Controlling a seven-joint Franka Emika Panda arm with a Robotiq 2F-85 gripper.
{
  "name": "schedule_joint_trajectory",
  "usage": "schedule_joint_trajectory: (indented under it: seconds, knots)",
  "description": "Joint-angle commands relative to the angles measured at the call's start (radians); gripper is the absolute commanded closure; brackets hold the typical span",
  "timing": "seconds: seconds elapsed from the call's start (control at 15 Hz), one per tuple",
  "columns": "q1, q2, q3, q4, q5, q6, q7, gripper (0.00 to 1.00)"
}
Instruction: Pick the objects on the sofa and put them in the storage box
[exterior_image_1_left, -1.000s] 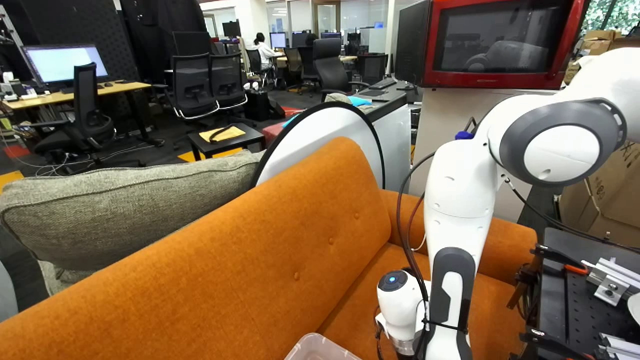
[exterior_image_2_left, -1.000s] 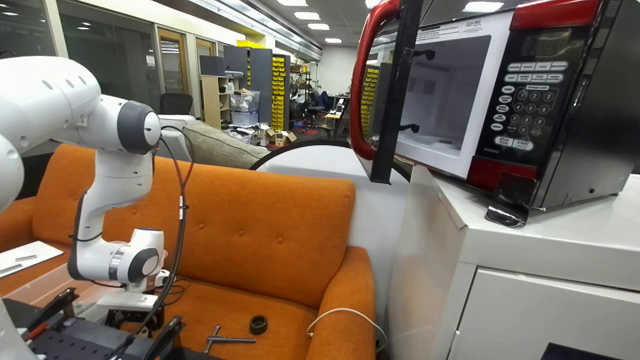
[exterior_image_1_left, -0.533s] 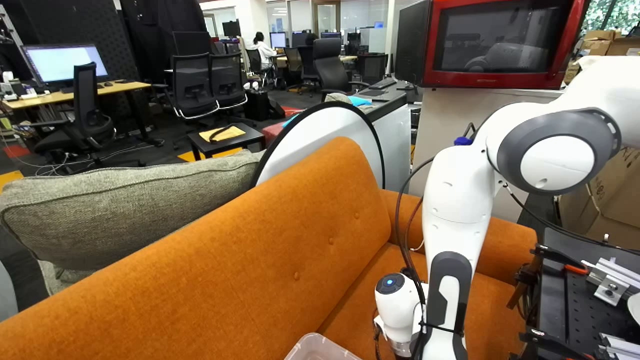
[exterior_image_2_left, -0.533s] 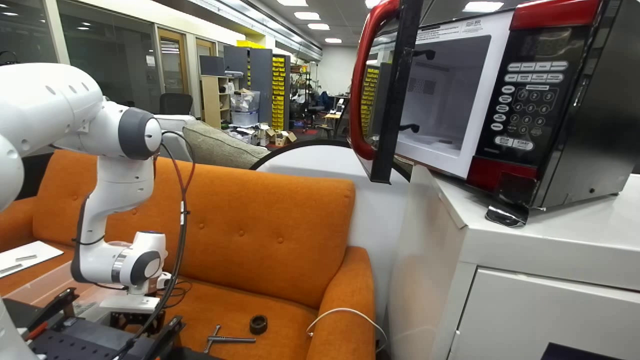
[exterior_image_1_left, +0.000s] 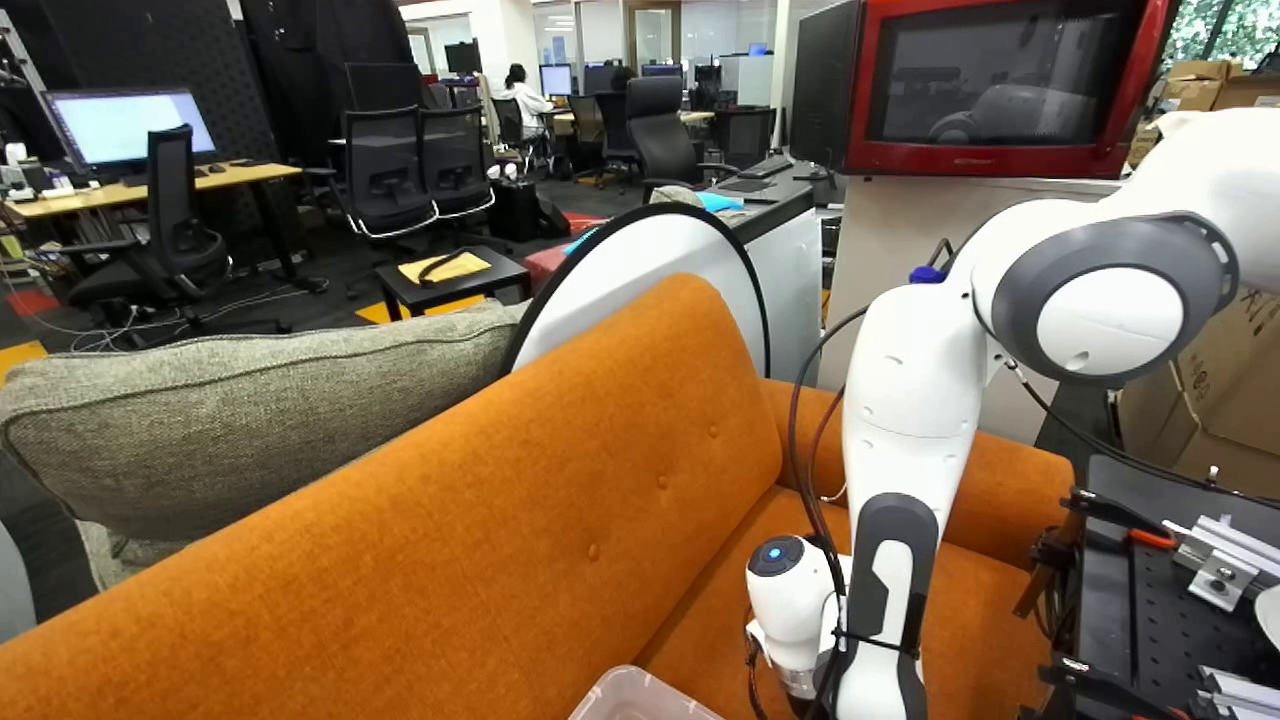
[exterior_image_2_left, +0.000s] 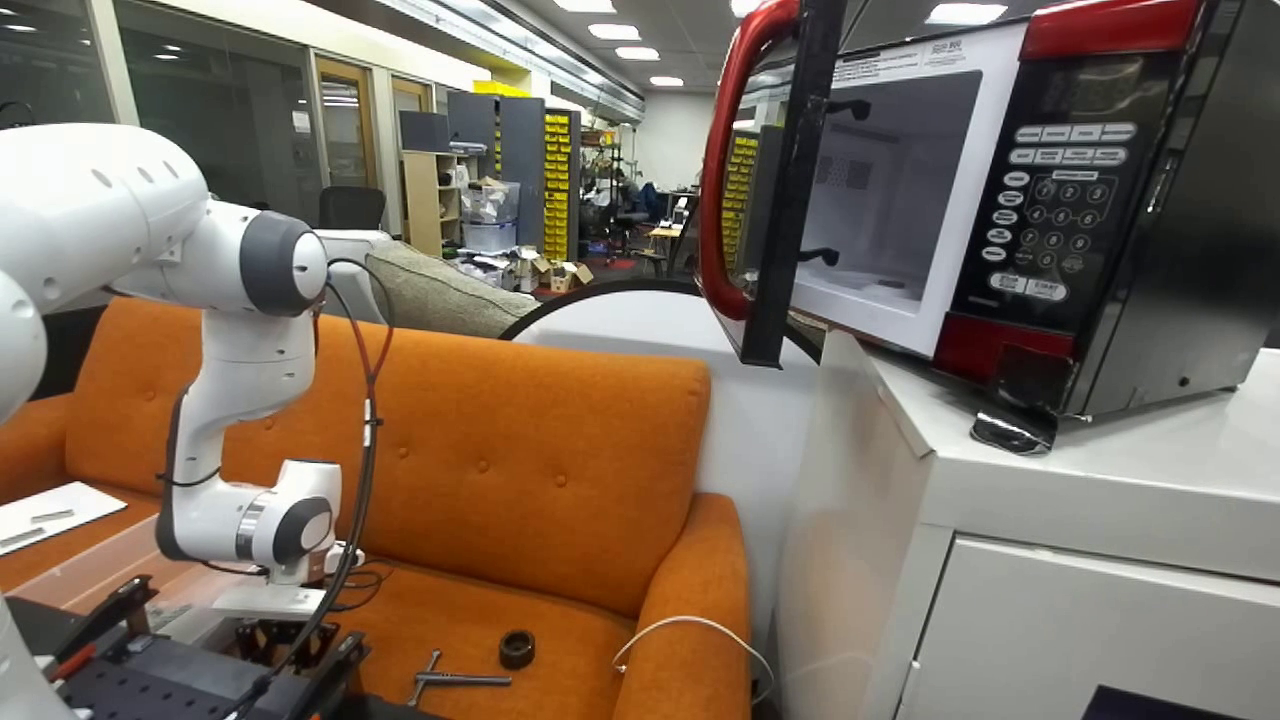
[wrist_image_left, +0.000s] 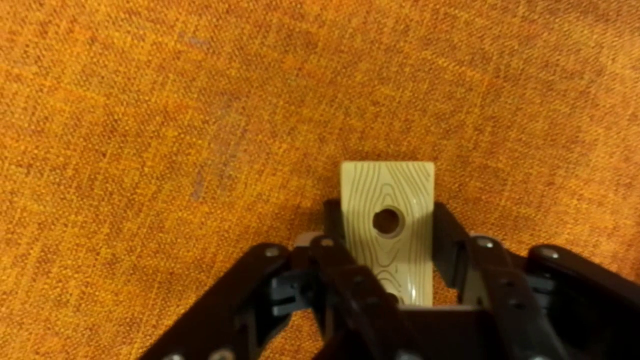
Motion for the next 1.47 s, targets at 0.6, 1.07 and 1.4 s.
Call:
schedule_joint_trajectory:
  seconds: [0.6,1.07,1.4]
  knots:
    - [-0.161,-0.392,0.041,-0.397,-0.013,0.216,0.012,0.81]
    - [-0.225,-0.595,0.221,-0.556,-0.050,0.336,-0.023,0.81]
    - [-0.222,-0.587,0.349,-0.522,-0.104,0.299,-0.042,0.81]
